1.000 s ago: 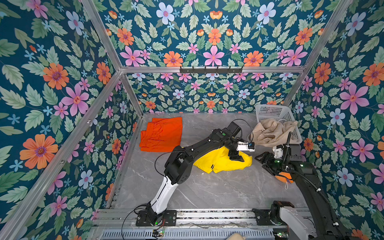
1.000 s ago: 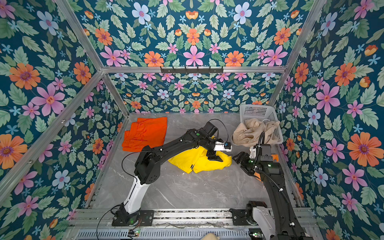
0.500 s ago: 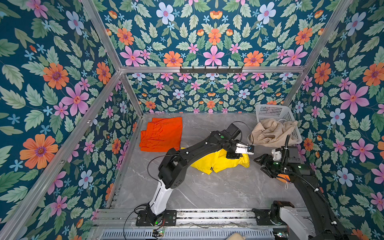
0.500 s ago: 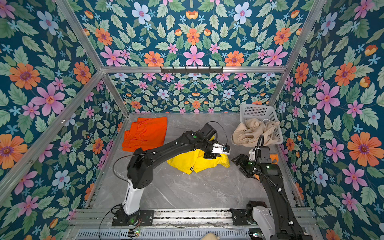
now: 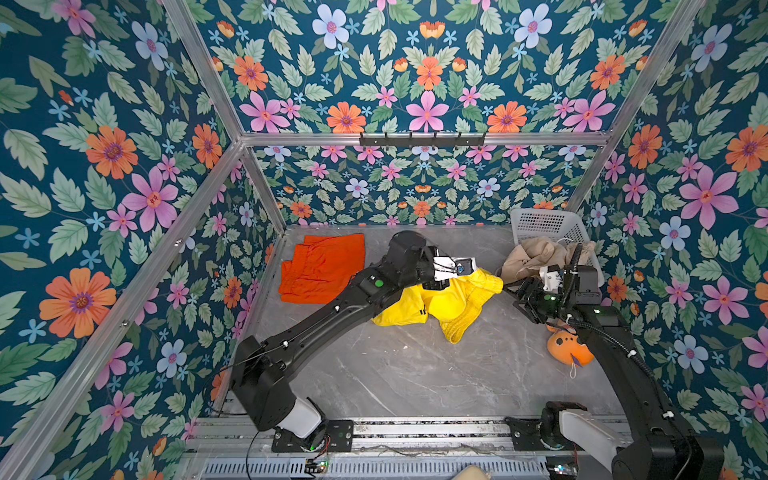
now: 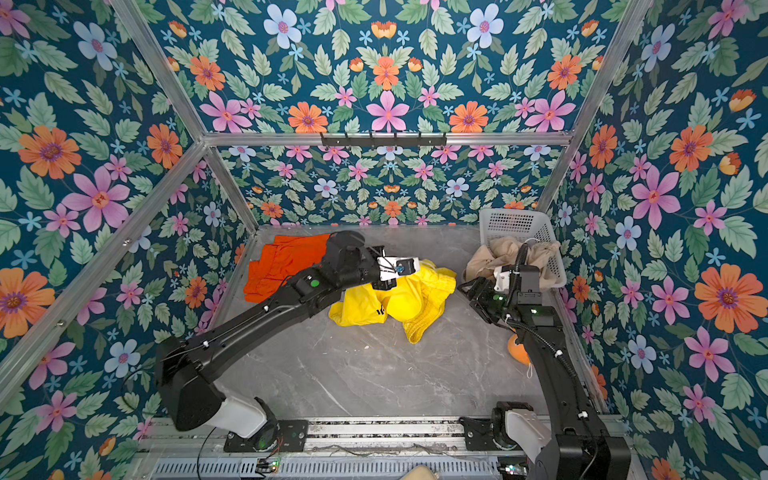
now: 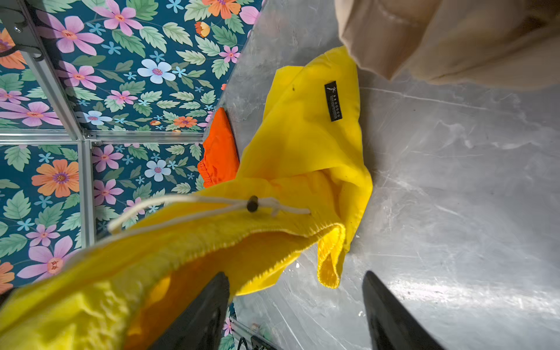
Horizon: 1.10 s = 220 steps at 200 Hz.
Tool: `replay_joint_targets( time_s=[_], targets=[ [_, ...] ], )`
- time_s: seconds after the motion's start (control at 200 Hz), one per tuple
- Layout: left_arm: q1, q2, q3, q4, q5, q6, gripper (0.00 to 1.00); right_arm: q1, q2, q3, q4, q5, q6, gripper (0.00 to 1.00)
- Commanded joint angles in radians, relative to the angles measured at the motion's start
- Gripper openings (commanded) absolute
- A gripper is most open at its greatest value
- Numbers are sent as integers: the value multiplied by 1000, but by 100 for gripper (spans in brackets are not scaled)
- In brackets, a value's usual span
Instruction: Fold and stack the shorts
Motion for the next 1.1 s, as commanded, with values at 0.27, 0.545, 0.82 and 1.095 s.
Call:
replay_joint_targets(
  time_s=[0.27, 0.545, 0.82, 1.095],
  targets=[
    [-173, -225, -624, 270, -143, -277, 0, 121, -85, -208, -38, -68, 176, 70],
    [-171, -263, -718, 277, -212, -351, 0, 277, -156, -364, 113, -52, 370, 72],
    [-165, -226, -677, 375, -211, -655, 0, 512, -219, -530, 401, 178, 566, 75],
    [-114, -216, -669, 553, -98, -999, 0, 548, -251, -594, 593, 242, 632, 76]
  ],
)
